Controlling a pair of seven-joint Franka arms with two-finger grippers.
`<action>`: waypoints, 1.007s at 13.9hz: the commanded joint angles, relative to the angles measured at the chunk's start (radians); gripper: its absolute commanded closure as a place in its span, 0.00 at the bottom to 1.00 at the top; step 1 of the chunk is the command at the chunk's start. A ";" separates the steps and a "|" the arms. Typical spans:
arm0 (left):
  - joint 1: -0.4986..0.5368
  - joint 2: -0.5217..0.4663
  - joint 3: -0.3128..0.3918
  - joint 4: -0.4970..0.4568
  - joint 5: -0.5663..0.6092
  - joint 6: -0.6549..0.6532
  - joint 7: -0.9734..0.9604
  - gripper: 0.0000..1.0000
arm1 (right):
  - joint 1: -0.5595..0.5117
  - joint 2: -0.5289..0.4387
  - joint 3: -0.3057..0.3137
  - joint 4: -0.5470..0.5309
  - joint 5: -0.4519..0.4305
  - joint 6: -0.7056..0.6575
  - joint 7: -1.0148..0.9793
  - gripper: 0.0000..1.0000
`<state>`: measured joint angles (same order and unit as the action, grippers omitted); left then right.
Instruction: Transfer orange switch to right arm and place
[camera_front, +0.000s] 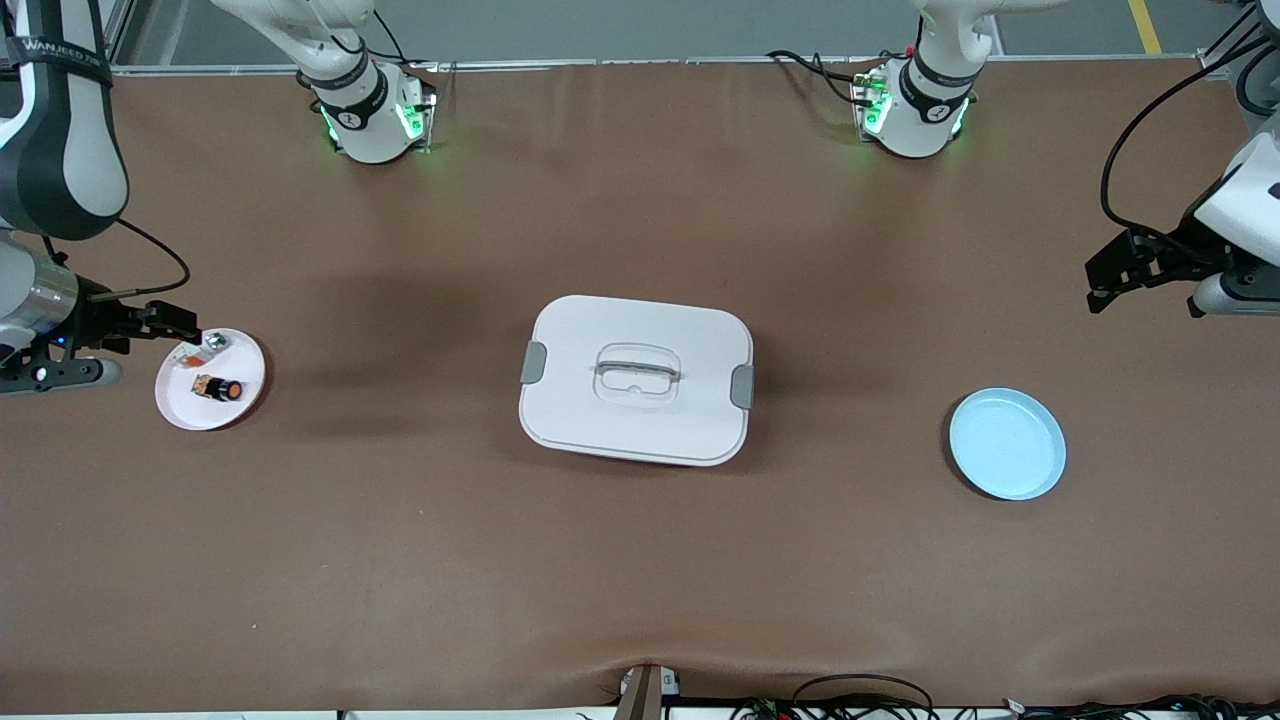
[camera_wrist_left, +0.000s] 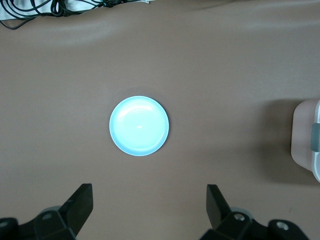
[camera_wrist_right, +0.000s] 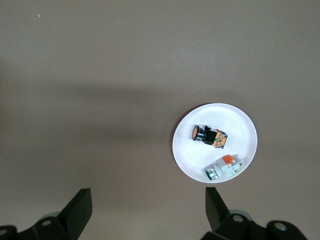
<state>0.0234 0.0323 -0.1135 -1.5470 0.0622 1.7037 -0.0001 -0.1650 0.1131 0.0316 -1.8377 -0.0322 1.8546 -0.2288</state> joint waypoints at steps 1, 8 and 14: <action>-0.025 -0.003 0.026 0.015 0.008 -0.022 0.005 0.00 | 0.005 -0.015 -0.004 0.015 0.012 -0.029 0.026 0.00; -0.059 -0.005 0.060 0.019 -0.002 -0.081 0.014 0.00 | 0.070 -0.012 -0.006 0.213 0.009 -0.192 0.235 0.00; -0.054 0.003 0.063 0.008 -0.016 -0.193 0.023 0.00 | 0.070 -0.013 -0.006 0.314 0.015 -0.287 0.281 0.00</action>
<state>-0.0245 0.0324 -0.0631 -1.5459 0.0603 1.5428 0.0034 -0.0981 0.0979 0.0282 -1.5597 -0.0258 1.6109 0.0313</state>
